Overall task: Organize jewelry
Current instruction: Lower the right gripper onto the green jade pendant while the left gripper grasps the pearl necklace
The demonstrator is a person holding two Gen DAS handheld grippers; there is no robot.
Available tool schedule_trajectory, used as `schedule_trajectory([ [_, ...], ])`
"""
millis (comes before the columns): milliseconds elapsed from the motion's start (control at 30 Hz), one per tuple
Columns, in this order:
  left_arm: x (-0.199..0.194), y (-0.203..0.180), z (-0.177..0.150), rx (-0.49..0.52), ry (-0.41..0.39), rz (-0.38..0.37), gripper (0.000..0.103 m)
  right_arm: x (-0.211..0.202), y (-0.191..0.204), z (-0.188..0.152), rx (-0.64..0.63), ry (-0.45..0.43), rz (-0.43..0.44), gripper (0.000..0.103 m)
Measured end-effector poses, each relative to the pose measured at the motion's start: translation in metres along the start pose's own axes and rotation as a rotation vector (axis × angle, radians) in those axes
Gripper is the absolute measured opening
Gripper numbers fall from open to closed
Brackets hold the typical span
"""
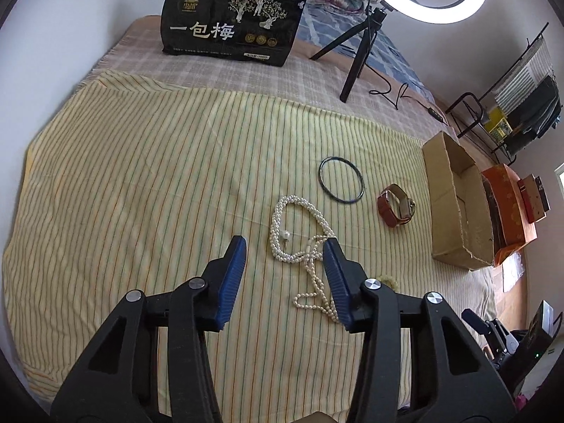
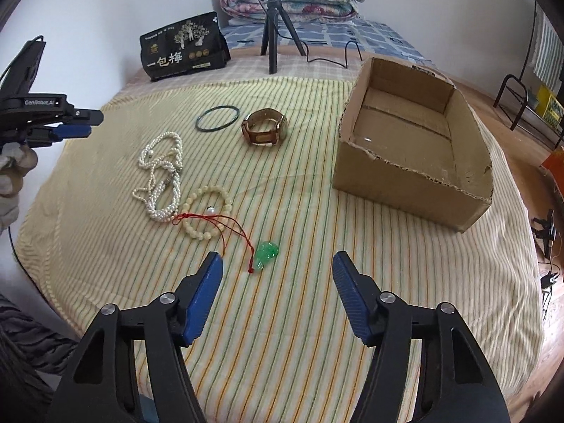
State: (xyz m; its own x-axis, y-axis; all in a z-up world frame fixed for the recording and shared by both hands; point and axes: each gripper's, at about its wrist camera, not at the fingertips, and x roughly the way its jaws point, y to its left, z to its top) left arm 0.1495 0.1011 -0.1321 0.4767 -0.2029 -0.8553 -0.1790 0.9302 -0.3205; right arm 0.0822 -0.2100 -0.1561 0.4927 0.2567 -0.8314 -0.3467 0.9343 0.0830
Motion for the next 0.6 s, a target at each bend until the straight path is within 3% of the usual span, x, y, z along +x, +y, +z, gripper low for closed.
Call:
schedule_trajectory([
  [333, 0.064, 0.003, 0.030, -0.013, 0.109, 0.008, 0.037, 0.021, 0.007, -0.004, -0.006, 0.060, 0.018, 0.053],
  [600, 0.092, 0.008, 0.040, -0.020, 0.161, 0.014, 0.031, 0.031, 0.006, -0.004, -0.005, 0.083, 0.029, 0.047],
])
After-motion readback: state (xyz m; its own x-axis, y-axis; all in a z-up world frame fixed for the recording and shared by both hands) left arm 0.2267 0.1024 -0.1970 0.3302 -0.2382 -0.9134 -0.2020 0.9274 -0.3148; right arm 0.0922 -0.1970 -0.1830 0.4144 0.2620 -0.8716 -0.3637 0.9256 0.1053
